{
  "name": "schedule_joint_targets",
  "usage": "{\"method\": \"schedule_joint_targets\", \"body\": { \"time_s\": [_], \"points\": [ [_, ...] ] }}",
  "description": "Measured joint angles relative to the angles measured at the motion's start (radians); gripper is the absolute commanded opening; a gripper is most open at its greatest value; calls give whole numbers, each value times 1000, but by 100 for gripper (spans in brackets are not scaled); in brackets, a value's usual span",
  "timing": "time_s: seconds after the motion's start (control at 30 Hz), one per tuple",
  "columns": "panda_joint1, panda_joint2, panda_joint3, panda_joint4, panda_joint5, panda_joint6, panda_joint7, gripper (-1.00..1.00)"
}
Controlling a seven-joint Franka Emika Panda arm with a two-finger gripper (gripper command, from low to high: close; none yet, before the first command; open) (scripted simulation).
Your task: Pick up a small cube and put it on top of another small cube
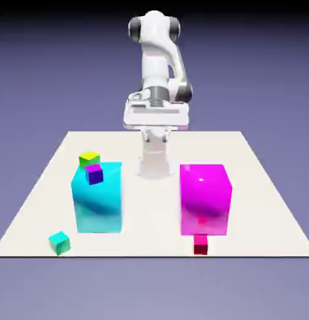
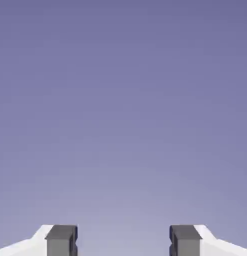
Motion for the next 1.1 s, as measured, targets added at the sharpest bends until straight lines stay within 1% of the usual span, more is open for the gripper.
{"method": "schedule_joint_targets", "body": {
  "time_s": [1.03, 1.1],
  "points": [
    [-149, 1123, 406, 879, -151, -888, 428, 0],
    [-151, 1141, 412, 893, -154, -902, 434, 0]
  ]
}}
